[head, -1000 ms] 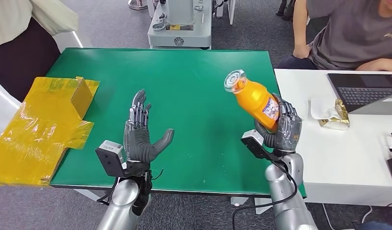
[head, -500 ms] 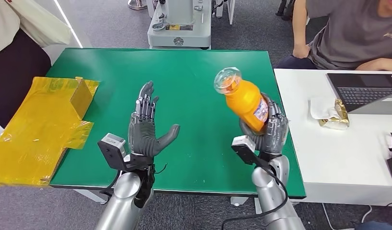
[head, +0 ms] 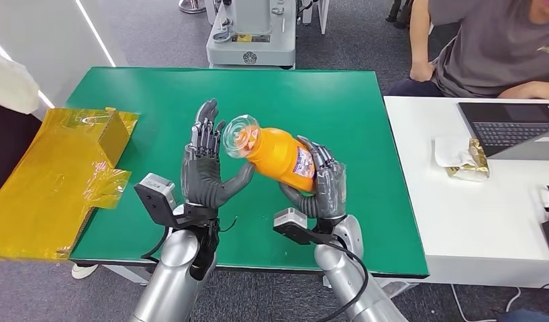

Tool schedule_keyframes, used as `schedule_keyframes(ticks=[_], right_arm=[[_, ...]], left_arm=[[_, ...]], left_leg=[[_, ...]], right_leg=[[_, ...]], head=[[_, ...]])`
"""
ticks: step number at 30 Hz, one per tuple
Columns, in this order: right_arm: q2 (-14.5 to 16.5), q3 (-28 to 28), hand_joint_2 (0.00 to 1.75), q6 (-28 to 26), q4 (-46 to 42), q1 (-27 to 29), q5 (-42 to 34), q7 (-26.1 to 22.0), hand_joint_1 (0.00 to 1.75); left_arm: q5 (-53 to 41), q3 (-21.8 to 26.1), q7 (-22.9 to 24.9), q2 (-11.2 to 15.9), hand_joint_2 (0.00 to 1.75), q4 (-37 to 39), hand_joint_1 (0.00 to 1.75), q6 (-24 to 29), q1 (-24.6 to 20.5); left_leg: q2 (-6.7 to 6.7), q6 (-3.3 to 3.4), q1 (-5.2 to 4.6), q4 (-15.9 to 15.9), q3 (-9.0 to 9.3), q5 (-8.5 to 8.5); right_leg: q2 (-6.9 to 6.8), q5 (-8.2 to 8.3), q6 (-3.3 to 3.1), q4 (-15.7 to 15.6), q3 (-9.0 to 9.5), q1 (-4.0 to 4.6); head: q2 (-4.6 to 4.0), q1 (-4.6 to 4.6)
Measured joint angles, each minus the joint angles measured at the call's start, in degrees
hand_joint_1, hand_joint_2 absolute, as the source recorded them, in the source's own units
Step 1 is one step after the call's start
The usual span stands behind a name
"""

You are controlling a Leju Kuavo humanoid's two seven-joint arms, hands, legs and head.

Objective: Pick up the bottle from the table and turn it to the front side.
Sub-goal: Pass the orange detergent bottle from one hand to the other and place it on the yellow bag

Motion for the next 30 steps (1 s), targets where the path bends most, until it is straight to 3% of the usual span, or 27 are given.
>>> schedule_keyframes(ticks=[6,15,30], right_arm=[[0.03,3.82,1.75,1.32,6.08,-1.79,-0.12,0.38,1.75],[-0.11,7.22,1.75,10.66,13.85,-4.64,2.57,4.97,1.75],[-0.58,6.57,1.75,8.86,15.45,-4.84,3.1,3.73,1.75]], left_arm=[[-0.08,-0.23,0.9,0.05,1.75,-1.76,0.0,-0.01,0.28],[0.78,-0.62,0.84,0.52,1.75,-1.56,0.0,0.01,0.64],[1.37,-0.63,0.71,0.53,1.75,0.0,0.0,-0.27,0.68]], left_leg=[[-0.01,0.0,0.0,0.0,0.0,0.0],[0.0,0.0,0.0,0.0,0.0,0.0],[0.01,0.0,0.0,0.0,0.0,0.0]], right_leg=[[-0.01,0.0,0.0,0.0,-0.01,0.0],[0.01,0.0,0.0,0.0,-0.04,0.0],[0.02,0.0,0.0,-0.01,-0.05,0.0]], head=[[0.0,-0.02],[0.0,0.0],[0.0,-0.01]])
